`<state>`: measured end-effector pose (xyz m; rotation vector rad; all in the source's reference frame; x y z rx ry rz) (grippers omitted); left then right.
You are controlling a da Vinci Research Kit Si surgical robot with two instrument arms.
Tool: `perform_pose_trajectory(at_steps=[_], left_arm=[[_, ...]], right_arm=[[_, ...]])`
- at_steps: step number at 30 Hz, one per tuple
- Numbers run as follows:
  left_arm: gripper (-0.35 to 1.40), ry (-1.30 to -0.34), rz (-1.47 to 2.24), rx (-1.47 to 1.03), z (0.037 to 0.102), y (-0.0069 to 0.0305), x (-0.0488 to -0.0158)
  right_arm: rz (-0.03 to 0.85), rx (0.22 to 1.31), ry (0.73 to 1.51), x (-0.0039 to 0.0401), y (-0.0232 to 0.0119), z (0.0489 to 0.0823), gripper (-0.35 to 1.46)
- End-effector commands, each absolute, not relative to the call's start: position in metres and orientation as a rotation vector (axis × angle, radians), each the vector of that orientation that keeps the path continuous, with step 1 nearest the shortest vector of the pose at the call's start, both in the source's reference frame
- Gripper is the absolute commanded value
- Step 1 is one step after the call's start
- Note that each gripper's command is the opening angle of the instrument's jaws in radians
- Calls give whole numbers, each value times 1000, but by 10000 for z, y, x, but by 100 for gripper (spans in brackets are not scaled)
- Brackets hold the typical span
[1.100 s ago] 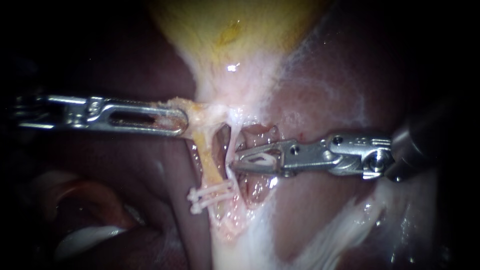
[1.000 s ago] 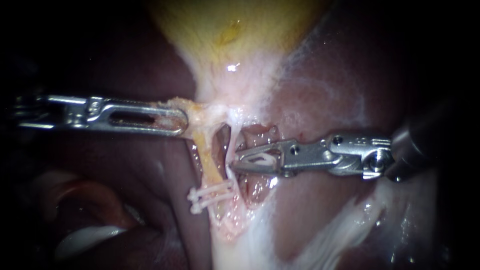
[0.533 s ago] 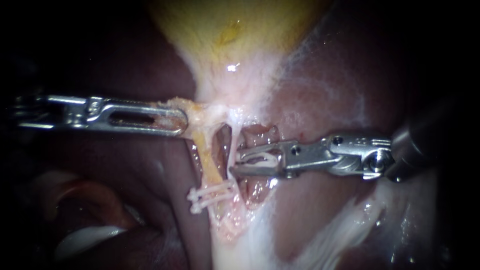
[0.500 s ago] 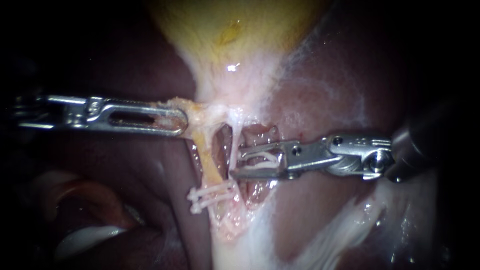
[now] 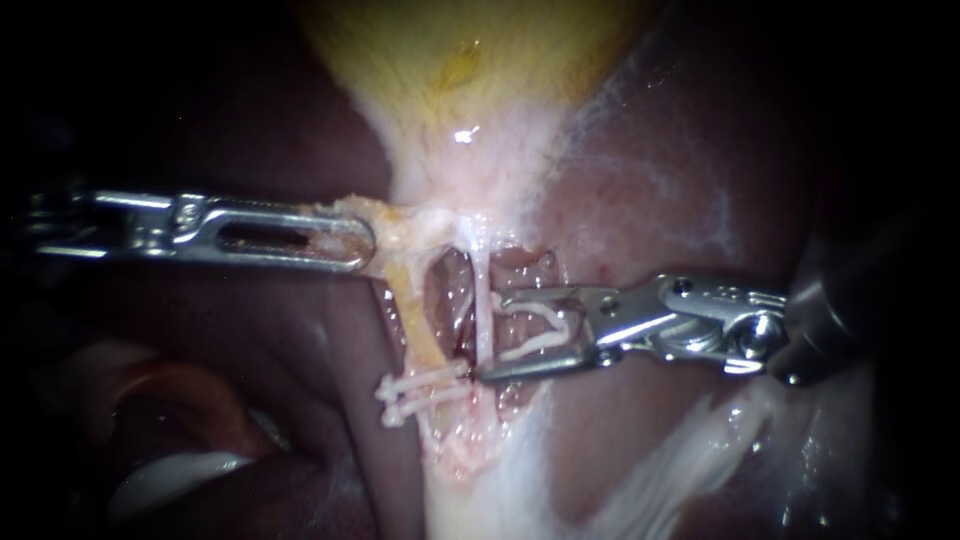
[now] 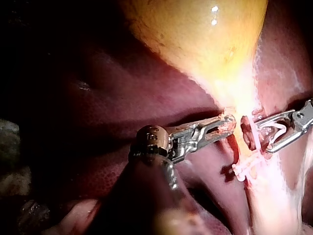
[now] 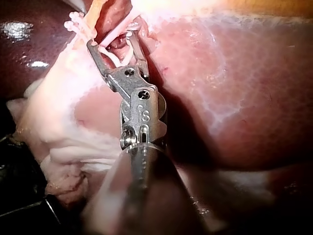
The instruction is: Clipping third clip left tube
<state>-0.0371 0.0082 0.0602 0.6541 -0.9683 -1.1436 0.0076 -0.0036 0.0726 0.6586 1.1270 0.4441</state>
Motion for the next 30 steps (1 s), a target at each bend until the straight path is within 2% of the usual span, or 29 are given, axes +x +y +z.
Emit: perform_pose_trajectory(at_steps=[1, 12, 30], left_arm=[[-35, -968, -1143, 654, 602, 82, -371], [-35, -968, -1143, 654, 602, 83, -371], [-35, -968, -1144, 654, 602, 83, -371]], right_arm=[[446, 657, 1127, 74, -35, 724, 50], [452, 667, 1131, 61, -27, 704, 50], [467, 672, 1158, 73, -26, 682, 50]])
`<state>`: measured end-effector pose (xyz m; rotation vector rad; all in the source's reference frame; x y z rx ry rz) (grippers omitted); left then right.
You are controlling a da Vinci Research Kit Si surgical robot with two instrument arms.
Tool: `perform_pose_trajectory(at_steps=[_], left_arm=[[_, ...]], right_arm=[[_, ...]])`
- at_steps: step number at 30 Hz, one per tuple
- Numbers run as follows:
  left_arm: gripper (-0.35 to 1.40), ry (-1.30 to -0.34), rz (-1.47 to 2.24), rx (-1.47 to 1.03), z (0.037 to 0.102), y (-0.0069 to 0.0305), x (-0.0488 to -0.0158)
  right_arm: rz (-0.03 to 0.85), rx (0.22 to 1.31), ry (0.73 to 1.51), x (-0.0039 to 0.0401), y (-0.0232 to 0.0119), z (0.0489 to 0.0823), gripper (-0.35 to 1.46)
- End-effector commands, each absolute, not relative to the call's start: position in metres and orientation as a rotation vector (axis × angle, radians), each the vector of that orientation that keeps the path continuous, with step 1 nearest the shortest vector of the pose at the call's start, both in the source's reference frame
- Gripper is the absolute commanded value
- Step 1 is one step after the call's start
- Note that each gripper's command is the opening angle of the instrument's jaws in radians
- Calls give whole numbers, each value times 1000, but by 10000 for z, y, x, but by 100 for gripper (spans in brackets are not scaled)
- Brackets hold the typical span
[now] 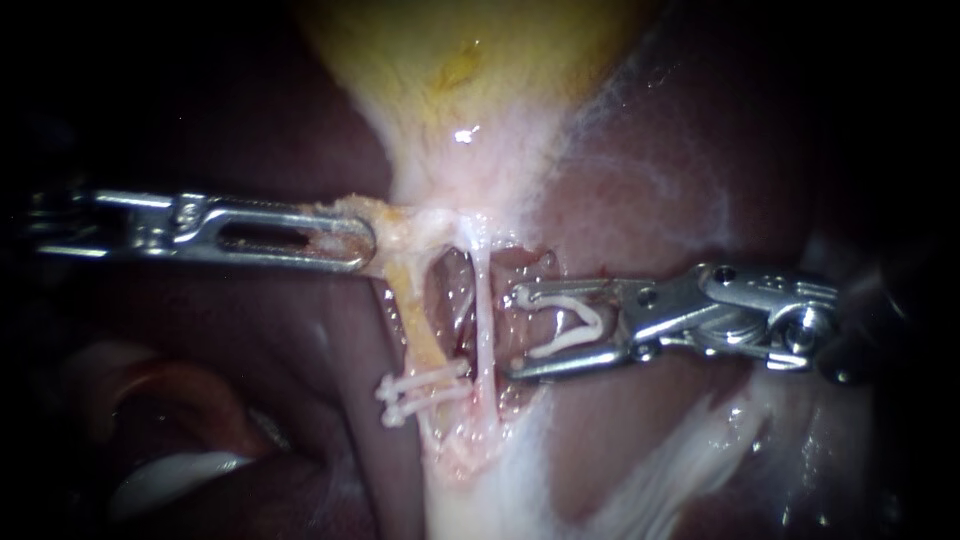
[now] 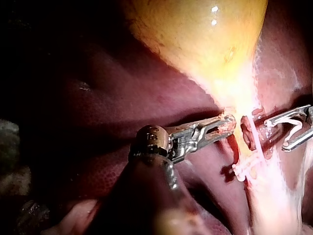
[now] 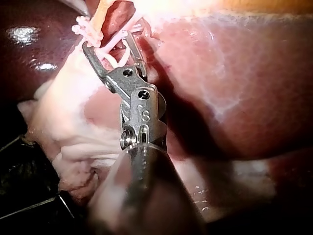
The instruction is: Clipping third clip left tube
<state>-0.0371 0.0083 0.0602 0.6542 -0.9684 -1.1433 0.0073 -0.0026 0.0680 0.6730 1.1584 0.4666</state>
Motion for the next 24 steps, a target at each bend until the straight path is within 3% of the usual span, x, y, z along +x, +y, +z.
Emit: perform_pose_trajectory(at_steps=[1, 24], left_arm=[[-35, -968, -1144, 654, 602, 83, -371], [-35, -968, -1145, 653, 600, 81, -372]], right_arm=[[469, 668, 1157, 76, -27, 682, 50], [443, 664, 1162, 133, -46, 729, 50]])
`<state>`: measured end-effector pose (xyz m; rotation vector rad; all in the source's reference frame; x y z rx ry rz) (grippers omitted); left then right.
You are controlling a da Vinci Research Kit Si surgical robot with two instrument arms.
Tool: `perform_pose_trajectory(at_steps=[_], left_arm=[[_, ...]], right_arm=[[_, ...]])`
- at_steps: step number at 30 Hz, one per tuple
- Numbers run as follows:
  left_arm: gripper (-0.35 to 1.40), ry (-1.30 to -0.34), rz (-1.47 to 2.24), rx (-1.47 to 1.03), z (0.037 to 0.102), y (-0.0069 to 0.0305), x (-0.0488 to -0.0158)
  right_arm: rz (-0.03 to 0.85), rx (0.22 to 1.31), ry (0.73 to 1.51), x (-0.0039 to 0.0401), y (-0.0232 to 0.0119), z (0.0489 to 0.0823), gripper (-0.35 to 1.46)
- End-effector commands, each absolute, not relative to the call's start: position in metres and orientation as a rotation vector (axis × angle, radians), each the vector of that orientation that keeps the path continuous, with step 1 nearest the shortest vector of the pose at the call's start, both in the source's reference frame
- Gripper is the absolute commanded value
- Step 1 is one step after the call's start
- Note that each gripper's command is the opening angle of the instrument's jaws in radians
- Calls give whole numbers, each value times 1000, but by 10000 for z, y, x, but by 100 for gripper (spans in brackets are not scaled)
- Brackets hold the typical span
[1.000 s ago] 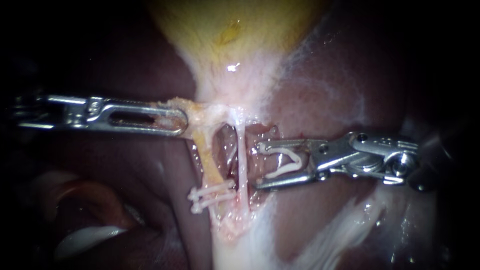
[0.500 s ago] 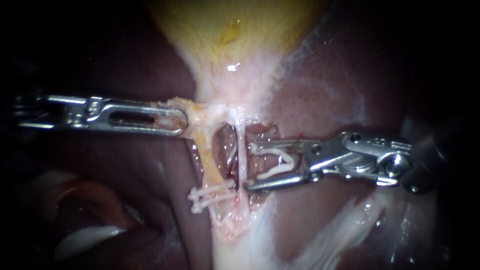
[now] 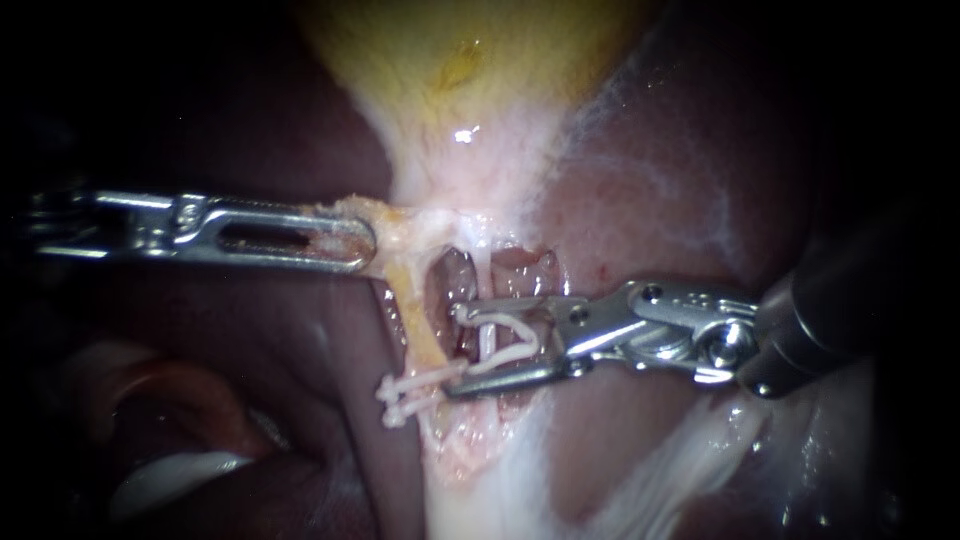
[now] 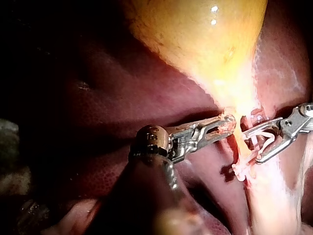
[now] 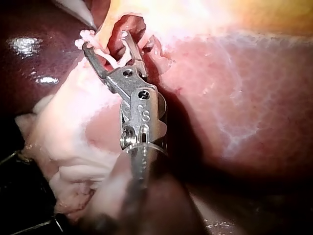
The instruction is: Clipping third clip left tube
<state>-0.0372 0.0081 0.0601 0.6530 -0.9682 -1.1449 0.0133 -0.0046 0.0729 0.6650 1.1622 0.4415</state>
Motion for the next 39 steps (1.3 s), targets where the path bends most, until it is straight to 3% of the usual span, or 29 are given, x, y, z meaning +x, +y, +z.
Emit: perform_pose_trajectory(at_steps=[1, 15, 39], left_arm=[[-35, -968, -1145, 653, 600, 81, -372], [-35, -968, -1146, 652, 600, 81, -373], [-35, -969, -1143, 655, 602, 80, -377]], right_arm=[[442, 664, 1162, 135, -46, 729, 50], [430, 688, 1221, 163, -46, 732, 50], [516, 805, 1335, 186, -33, 735, 49]])
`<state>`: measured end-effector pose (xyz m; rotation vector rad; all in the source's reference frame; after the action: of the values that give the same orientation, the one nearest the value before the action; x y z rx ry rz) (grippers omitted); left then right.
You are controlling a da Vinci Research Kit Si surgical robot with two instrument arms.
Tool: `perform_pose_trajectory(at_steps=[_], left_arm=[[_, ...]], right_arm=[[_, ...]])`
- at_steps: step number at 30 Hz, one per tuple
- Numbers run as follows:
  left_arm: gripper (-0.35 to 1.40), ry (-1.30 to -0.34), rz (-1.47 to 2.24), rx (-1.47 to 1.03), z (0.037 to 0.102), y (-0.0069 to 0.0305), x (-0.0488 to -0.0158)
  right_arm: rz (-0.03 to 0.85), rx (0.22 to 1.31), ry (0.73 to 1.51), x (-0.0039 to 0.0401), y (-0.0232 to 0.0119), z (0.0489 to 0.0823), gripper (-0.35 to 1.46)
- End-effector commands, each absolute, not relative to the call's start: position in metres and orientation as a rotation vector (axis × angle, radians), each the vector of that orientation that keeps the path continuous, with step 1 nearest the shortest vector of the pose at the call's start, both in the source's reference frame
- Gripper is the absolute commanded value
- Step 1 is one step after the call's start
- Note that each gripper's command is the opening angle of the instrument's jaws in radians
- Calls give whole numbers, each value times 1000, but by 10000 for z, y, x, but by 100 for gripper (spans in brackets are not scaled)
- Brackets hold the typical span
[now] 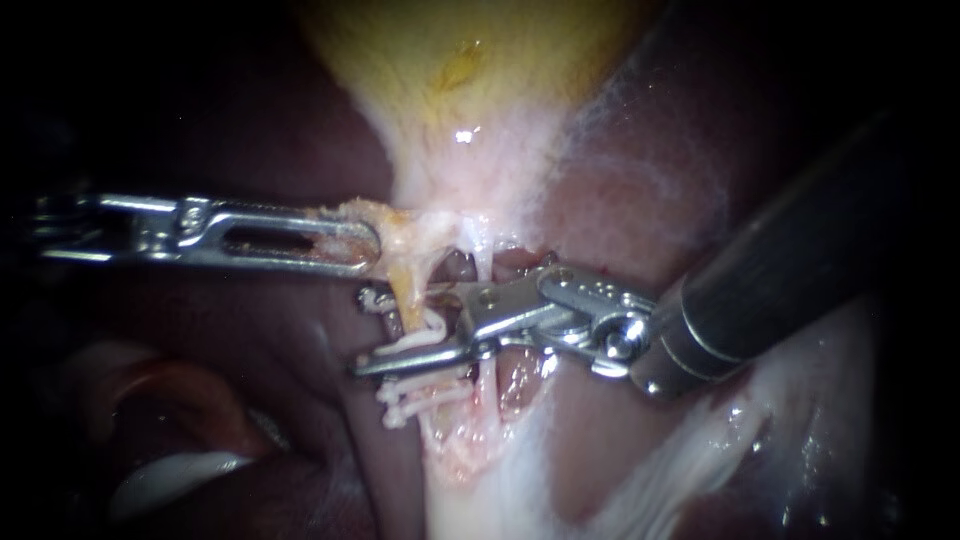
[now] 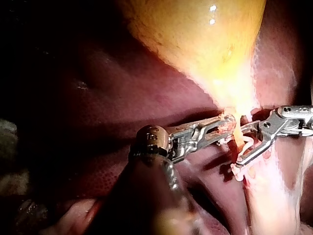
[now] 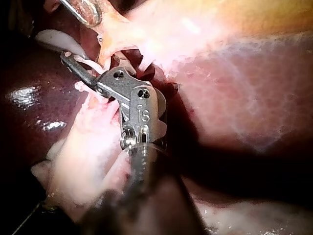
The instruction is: Clipping third clip left tube
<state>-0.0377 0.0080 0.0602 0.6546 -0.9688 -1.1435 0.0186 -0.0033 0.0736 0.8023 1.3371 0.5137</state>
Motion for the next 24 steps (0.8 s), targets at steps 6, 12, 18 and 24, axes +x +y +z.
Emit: perform_pose_trajectory(at_steps=[6, 12, 18, 24], left_arm=[[-35, -969, -1143, 655, 604, 81, -377], [-35, -969, -1143, 655, 605, 82, -377], [-35, -969, -1143, 655, 606, 82, -376], [-35, -969, -1143, 655, 606, 82, -376]], right_arm=[[504, 865, 1377, 186, -31, 733, 46], [523, 898, 1404, 184, -21, 726, 44], [531, 910, 1400, 179, -20, 726, 33], [554, 912, 1392, 174, -21, 726, -12]])
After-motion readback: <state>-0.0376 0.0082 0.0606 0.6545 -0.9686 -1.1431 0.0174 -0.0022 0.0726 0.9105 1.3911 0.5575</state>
